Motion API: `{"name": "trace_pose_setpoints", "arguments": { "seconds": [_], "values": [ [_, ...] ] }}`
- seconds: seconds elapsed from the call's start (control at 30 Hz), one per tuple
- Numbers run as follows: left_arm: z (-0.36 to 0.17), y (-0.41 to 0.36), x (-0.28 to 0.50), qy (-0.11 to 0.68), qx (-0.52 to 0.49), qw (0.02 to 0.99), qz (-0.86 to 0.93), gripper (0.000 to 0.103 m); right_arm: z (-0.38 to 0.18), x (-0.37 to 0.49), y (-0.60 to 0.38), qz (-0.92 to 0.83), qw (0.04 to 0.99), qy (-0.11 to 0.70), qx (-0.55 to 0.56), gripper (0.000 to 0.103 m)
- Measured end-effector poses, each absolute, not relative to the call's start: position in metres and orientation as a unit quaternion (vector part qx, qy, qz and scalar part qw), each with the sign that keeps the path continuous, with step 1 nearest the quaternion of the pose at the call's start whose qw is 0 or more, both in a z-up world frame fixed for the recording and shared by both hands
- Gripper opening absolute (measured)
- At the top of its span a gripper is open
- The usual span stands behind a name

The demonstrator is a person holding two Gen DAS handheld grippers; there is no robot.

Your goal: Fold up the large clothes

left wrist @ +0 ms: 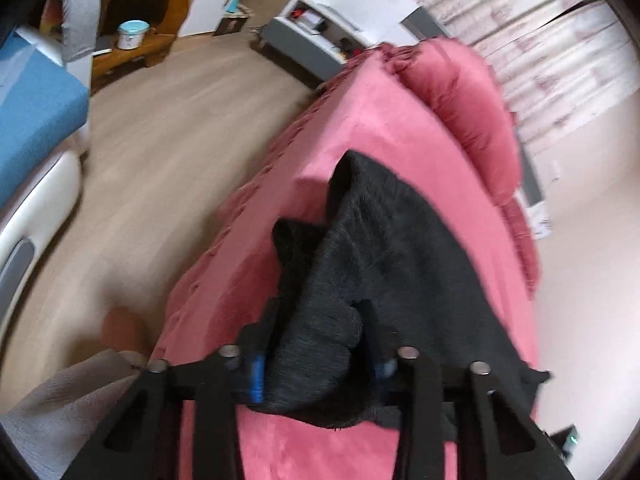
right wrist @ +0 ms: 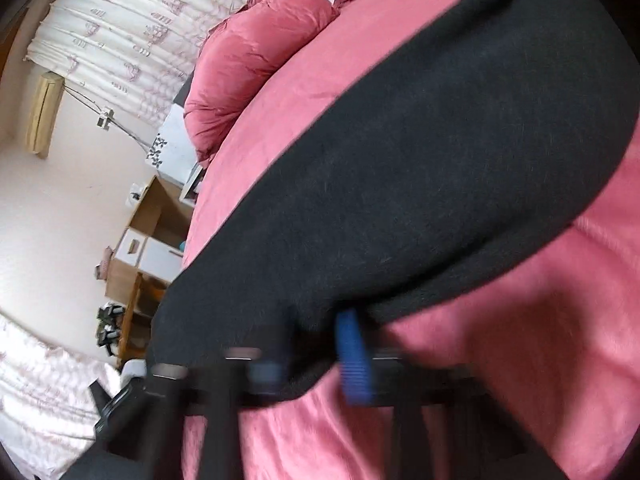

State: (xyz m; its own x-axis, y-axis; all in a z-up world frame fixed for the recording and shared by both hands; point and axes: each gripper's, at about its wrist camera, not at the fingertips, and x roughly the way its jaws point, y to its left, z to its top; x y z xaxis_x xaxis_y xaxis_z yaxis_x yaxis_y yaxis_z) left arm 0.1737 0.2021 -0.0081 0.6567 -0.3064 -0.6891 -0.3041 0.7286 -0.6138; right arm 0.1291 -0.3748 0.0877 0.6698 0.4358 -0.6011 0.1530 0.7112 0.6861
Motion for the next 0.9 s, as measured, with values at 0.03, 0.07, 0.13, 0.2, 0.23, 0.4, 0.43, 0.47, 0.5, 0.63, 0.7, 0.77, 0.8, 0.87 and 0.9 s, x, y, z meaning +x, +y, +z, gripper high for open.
{"name": "trace_pose_setpoints", "arguments": {
  "seconds": [0.03, 0.07, 0.13, 0.2, 0.23, 0.4, 0.43, 0.47, 0.5, 0.63, 0.7, 0.77, 0.8, 0.87, 0.9],
  "values": [
    [-0.003, 0.205, 0.173, 0.413, -0.369, 0.832, -0.008, 0.032, 0.097, 0.131, -0.378, 0.095, 0.838, 0.385, 0.376, 0.01],
    [0.001, 0.209, 0.172, 0.41, -0.374, 0.831, -0.014, 0.032, 0.109, 0.128, -0.382, 0.106, 0.844, 0.368, 0.377, 0.009],
    [-0.003, 0.214, 0.171, 0.412, -0.384, 0.826, -0.016, 0.032, 0.14, 0.128, -0.389, 0.123, 0.862, 0.315, 0.378, 0.004],
    [-0.018, 0.213, 0.175, 0.433, -0.38, 0.817, -0.008, 0.032, 0.153, 0.123, -0.402, 0.117, 0.866, 0.273, 0.403, 0.004],
    [-0.023, 0.212, 0.175, 0.436, -0.376, 0.818, -0.005, 0.032, 0.155, 0.125, -0.407, 0.102, 0.867, 0.27, 0.405, 0.008],
    [-0.032, 0.211, 0.173, 0.428, -0.37, 0.825, -0.015, 0.035, 0.126, 0.123, -0.391, 0.135, 0.838, 0.397, 0.349, 0.03],
    [-0.032, 0.211, 0.173, 0.43, -0.366, 0.825, -0.014, 0.036, 0.119, 0.111, -0.379, 0.148, 0.838, 0.414, 0.323, 0.03],
    [-0.032, 0.211, 0.173, 0.431, -0.364, 0.825, -0.013, 0.037, 0.111, 0.1, -0.365, 0.162, 0.835, 0.432, 0.298, 0.03],
    [-0.032, 0.21, 0.174, 0.432, -0.363, 0.825, -0.011, 0.037, 0.105, 0.095, -0.354, 0.175, 0.829, 0.446, 0.287, 0.031],
    [-0.037, 0.213, 0.175, 0.436, -0.381, 0.815, -0.004, 0.041, 0.074, 0.07, -0.311, 0.197, 0.816, 0.482, 0.252, 0.034],
    [-0.038, 0.216, 0.175, 0.437, -0.393, 0.809, -0.004, 0.041, 0.066, 0.077, -0.301, 0.195, 0.818, 0.473, 0.264, 0.035],
    [-0.038, 0.216, 0.174, 0.439, -0.396, 0.806, -0.004, 0.043, 0.065, 0.091, -0.285, 0.195, 0.833, 0.445, 0.265, 0.038],
    [-0.038, 0.216, 0.175, 0.44, -0.395, 0.806, -0.004, 0.043, 0.065, 0.099, -0.276, 0.197, 0.837, 0.438, 0.263, 0.038],
    [-0.036, 0.216, 0.176, 0.443, -0.391, 0.807, -0.004, 0.043, 0.066, 0.111, -0.262, 0.207, 0.839, 0.429, 0.261, 0.037],
    [-0.036, 0.216, 0.176, 0.444, -0.389, 0.807, -0.005, 0.043, 0.072, 0.116, -0.255, 0.216, 0.838, 0.429, 0.26, 0.022]
  ]
}}
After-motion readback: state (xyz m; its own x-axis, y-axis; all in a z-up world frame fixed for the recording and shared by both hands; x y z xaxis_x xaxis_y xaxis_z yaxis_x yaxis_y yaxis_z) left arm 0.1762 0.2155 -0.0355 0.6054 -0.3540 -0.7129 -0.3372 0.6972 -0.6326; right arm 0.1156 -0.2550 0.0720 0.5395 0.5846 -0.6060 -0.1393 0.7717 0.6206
